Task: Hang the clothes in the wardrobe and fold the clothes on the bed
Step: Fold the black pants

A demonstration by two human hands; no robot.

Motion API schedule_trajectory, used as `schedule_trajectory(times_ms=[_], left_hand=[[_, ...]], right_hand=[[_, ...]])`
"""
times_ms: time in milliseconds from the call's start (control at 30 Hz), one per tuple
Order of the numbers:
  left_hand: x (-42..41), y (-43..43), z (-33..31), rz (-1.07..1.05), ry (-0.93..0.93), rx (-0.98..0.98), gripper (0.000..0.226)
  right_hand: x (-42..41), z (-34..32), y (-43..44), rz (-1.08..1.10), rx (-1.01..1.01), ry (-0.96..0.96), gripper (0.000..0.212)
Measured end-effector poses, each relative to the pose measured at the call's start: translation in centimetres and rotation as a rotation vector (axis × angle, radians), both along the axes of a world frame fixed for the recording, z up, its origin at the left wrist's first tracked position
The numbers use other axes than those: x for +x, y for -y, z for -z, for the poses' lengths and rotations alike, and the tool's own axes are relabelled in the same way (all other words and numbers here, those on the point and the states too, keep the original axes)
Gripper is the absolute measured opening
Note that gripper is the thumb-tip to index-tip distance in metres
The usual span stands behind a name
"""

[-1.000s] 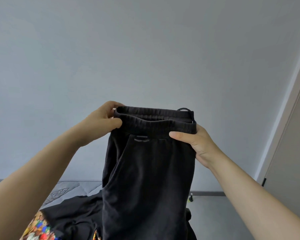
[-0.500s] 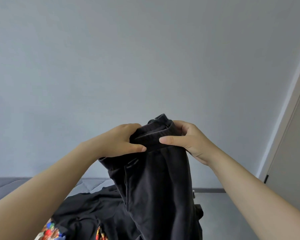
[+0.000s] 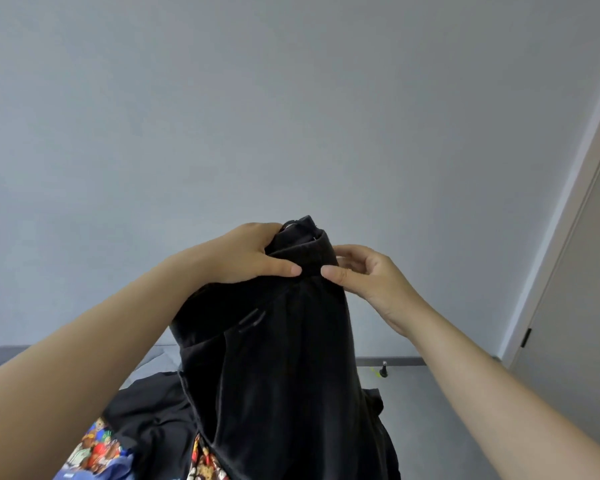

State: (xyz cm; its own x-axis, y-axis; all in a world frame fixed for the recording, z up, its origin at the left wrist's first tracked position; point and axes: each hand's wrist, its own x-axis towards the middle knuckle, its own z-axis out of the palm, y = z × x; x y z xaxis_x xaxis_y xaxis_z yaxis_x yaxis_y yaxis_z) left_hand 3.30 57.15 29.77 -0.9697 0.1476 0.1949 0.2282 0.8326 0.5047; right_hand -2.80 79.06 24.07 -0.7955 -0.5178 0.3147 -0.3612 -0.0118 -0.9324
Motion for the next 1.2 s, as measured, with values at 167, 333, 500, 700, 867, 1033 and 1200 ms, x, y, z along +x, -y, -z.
schedule_trajectory(times_ms=[167,333,500,700,867,1033,1200], left_hand=[[-0.9,0.9,0.6,-0.043,-0.053,-0.003,0.026],[-0.9,1.7,-0.2,-0.058,-0.125,-0.028,0.024],[-0.5,1.5,-1.0,-0.048,-0.178,-0.028,0.02],[0.2,1.8,-2.0,-0.059,-0.236,-0.039,0.02],[0.5,2.3,-2.2,-0.07,-0.226,-0.021,0.02],[0.6,2.3,-2.2,-0.067,-0.215,0.006,0.017],[-0.1,2.9,-1.4,-0.106,-0.186,0.016,0.016]], right_hand=[[-1.1,5.6,-2.2,0.175,0.123,0.07,0.026],[-2.1,11.7,-3.4,0.349,0.291,0.19,0.009],[-2.8,16.8,-3.1,0.392,0.437,0.301,0.014],[-3.7,19.2,-2.6,0.301,0.362,0.55,0.048],[-4.6,19.7,-2.1,0.255,0.241,0.574,0.039],[-4.6,19.9,-1.2,0.193,0.223,0.654,0.028],[-4.9,20.7,-2.2,0.203,0.181,0.675,0.033]])
